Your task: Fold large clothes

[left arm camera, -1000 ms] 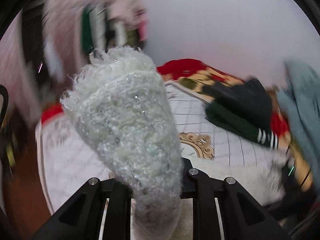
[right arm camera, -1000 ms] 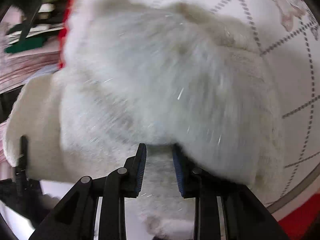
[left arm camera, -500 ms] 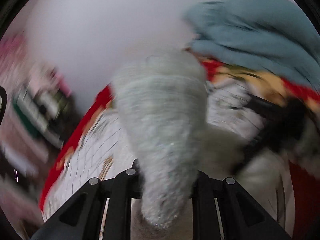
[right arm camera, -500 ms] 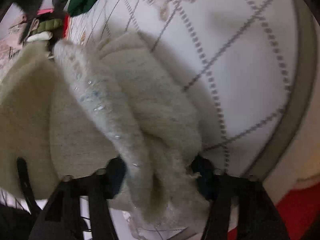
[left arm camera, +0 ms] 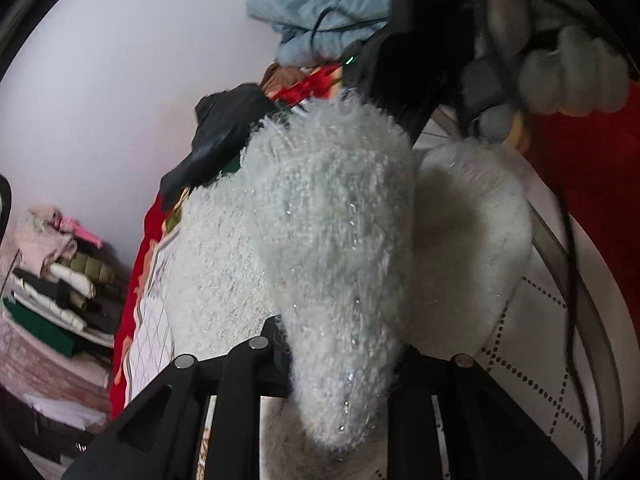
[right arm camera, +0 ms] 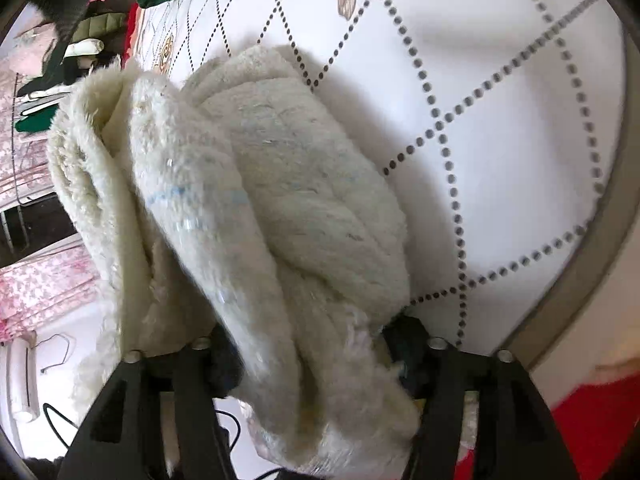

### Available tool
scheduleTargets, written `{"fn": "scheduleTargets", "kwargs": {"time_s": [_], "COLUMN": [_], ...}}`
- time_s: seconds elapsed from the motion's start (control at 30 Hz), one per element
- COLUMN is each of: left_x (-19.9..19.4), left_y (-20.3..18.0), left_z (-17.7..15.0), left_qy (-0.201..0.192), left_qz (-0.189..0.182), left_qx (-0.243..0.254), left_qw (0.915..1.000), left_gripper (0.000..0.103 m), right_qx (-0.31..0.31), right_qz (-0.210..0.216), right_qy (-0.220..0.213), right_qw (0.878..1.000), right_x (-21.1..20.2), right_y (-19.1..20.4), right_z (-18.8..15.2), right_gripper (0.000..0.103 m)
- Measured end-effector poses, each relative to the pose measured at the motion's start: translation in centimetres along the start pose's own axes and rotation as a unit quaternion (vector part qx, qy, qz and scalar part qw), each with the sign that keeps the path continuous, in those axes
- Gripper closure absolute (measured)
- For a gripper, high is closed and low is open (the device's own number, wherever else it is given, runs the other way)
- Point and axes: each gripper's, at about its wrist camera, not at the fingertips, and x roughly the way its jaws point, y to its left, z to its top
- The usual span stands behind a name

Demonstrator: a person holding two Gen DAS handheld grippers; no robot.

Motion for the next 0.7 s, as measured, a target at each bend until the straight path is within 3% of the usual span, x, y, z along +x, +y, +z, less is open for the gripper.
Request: {"fn": "scheduleTargets", "kwargs": {"time_s": [0.13, 0.23, 0.33, 0.43, 0.57, 0.63, 0.67, 0.7], "left_x": [-0.9, -2.3, -3.6, -4.1, -4.2, -4.0, -3.9, -3.7], "left_y": [-0.1, 0.1, 1.1, 1.9, 4.4, 5.8, 6.5, 7.1], "left_z": [1.3, 1.8, 1.6, 0.9, -0.4, -1.8, -2.2, -2.6], "left_qy": [0.01, -0.005, -0.009, 0.009, 0.052, 0.077, 0.087, 0.095], "left_qz": [0.003, -0.012, -0.022, -0.035, -0.037, -0.031, -0.029, -0.028], "left_qx": [0.009, -0.006, -0.04, -0.078, -0.162, -0.205, -0.225, -0.241], "left_qw": [0.9999, 0.9999, 0.9989, 0.9963, 0.9847, 0.9753, 0.97, 0.9654], "left_gripper": [0.064, 0.006, 0.005, 0.005, 0.005, 0.005, 0.005, 0.005], "right_qx": [0.007, 0.02, 0.033, 0.023, -0.011, -0.012, -0.022, -0.036], "right_qz": [-0.032, -0.04, -0.008, 0.076, 0.123, 0.116, 0.097, 0.08], "right_qy": [-0.04, -0.084, -0.116, -0.107, -0.056, -0.014, 0.006, 0.005], "right_qw": [0.999, 0.995, 0.993, 0.991, 0.991, 0.993, 0.995, 0.996], "right_x": [-4.6, -9.1, -11.7, -11.5, -6.6, -2.9, -1.8, -0.7], "right_y": [-0.1, 0.0, 1.5, 4.1, 8.2, 9.9, 10.3, 11.4], "right_z": [-1.8, -4.2, -5.6, -5.6, -2.8, -1.0, -1.5, -1.4], "right_gripper": [0.033, 0.033, 0.033, 0.023, 0.018, 0.018, 0.038, 0.074]}}
